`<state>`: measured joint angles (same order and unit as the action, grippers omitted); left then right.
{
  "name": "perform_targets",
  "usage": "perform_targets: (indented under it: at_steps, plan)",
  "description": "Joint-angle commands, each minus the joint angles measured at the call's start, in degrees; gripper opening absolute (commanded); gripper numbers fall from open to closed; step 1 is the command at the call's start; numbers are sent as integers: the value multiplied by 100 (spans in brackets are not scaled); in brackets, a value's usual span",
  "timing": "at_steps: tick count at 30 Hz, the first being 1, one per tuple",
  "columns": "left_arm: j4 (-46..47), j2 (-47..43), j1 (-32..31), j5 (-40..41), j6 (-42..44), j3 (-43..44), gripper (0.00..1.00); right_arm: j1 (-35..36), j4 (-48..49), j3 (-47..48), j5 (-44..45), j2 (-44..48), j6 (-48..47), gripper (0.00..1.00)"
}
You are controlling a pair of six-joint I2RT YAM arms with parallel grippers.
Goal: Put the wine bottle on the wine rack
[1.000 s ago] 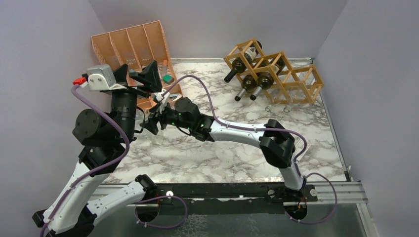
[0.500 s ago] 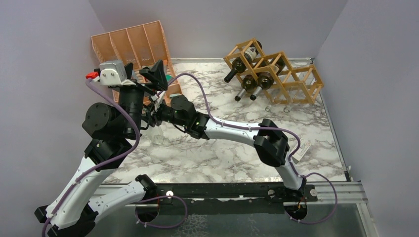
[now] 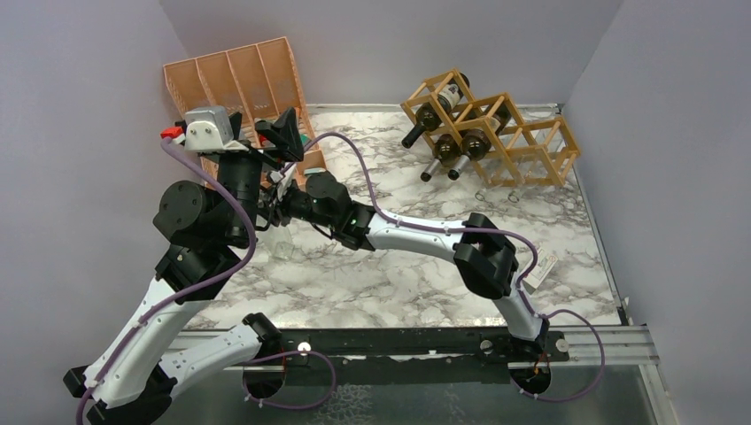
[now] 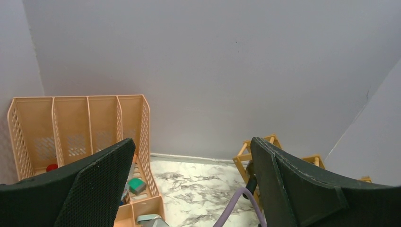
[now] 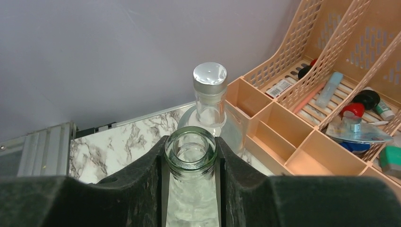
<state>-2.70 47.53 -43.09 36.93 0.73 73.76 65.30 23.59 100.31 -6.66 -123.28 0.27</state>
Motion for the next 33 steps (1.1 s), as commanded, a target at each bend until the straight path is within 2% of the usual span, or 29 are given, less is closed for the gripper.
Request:
perform_targets:
  at_steps: [1,8,13,17,20,24,30,33]
  plan:
    - [94,-14,11,126,72,-43,99,42,348,-265,447,241,-169,9]
    - [214,-7,14,123,126,-274,99,47,854,-1698,1813,1682,-351,2]
    - [486,108,12,-99,150,-636,99,49,555,-2529,3230,2799,-304,1]
    - [1044,297,11,-790,518,-1202,99,50,181,-2942,4620,3565,-258,1]
    - [1495,599,11,-1489,1105,-1588,99,49,-116,-3124,5574,4065,-236,1]
    - [1378,1102,17,-1641,997,-1481,99,41,-413,-3338,6633,4689,-139,1]
    - [1687,1222,20,-3104,1164,-1797,99,41,-833,-3611,7459,5461,53,1]
    - [1656,1238,39,-4527,1379,-1985,99,38,-1146,-3634,7548,5741,288,1]
